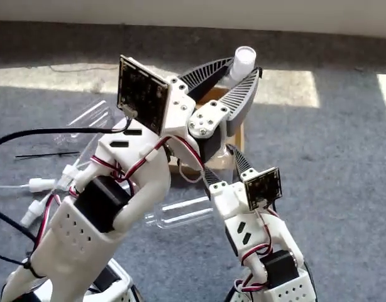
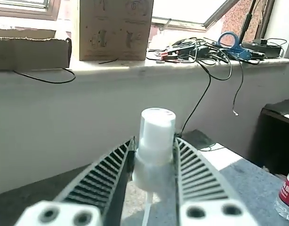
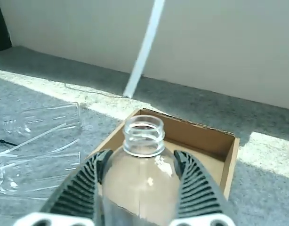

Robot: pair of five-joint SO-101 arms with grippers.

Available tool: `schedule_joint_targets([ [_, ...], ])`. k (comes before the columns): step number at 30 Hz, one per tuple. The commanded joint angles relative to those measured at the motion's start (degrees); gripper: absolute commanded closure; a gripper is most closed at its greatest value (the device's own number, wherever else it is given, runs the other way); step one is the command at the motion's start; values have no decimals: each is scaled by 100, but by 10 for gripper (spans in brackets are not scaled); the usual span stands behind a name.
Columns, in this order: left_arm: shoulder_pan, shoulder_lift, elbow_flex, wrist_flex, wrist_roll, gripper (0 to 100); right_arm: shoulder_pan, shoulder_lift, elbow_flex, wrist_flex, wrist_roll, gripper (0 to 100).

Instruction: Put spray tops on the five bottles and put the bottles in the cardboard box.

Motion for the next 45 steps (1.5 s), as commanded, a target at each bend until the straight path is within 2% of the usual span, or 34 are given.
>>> schedule_joint_targets([
  [1,31,-22,224,-299,53,976,-40,-75,-75,-119,-44,994],
  [10,-127,-31,391,-325,26,976,-40,-75,-75,-110,-44,994],
  [14,-330,-22,444,-642,26,976,-40,-75,-75,-110,-44,994],
  [28,-251,470,444,-633,62,976,-22,-66,-75,-101,-44,994],
  [36,-268,119,637,308,62,976,-22,-66,-75,-110,-44,994],
  [45,-277,-673,1437,369,35,974,-22,-66,-66,-101,-44,994],
])
